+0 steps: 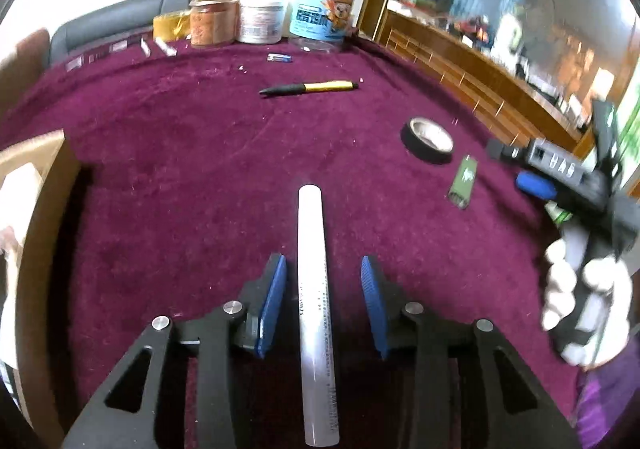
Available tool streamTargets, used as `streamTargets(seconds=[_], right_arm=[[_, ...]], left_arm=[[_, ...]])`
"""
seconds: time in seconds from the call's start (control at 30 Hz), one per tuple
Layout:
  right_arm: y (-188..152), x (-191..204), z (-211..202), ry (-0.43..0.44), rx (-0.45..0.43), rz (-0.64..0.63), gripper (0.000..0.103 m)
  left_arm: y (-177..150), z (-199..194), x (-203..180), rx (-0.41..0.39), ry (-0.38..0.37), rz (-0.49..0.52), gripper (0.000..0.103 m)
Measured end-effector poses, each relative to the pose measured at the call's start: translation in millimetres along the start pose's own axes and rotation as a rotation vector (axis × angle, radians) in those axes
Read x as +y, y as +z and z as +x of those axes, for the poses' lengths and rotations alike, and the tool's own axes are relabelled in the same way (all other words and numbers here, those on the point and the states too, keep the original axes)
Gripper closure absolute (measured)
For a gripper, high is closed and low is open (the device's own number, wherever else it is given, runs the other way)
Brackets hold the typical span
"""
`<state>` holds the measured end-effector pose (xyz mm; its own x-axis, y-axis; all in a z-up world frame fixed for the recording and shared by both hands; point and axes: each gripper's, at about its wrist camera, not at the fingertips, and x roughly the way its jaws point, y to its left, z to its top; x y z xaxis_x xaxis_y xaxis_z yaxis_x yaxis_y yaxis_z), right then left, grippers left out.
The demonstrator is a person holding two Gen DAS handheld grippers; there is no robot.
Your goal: Organize rigid objects
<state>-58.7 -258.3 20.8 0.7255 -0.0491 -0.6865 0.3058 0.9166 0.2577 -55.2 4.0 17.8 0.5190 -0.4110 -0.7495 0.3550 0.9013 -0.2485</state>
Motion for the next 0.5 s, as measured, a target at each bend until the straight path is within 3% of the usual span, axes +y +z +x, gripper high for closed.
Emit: streamTargets(seconds=[0.1, 0.2, 0.3, 0.33, 0.4, 0.5], right_arm=[[1, 10, 1, -0.035, 0.023, -0.051, 0.01], [4, 41, -7, -0.058, 0.016, -0.183, 0.01], [9, 81, -11, -0.051, 0.015, -0.321, 0.01], [10, 95, -7, -0.052, 0.026, -0.374, 0.01], [9, 115, 6, -0.063, 0.059, -0.456, 0.011], [5, 135, 37, -0.072, 0.159, -0.529, 0.039]], left_arm=[[2, -1, 1, -0.001, -0.004, -0.006, 0.07], [3, -1, -1, -0.002, -0.006, -0.009, 0.071], [3, -1, -3, 0.003, 0.002, -0.001, 0.084], [2, 0, -3, 0.011, -0.005, 0.004, 0.093], [2, 1, -2, 0.021, -0.027, 0.009, 0.093], [2, 1, 3, 0.023, -0.052, -0.011, 0.093]])
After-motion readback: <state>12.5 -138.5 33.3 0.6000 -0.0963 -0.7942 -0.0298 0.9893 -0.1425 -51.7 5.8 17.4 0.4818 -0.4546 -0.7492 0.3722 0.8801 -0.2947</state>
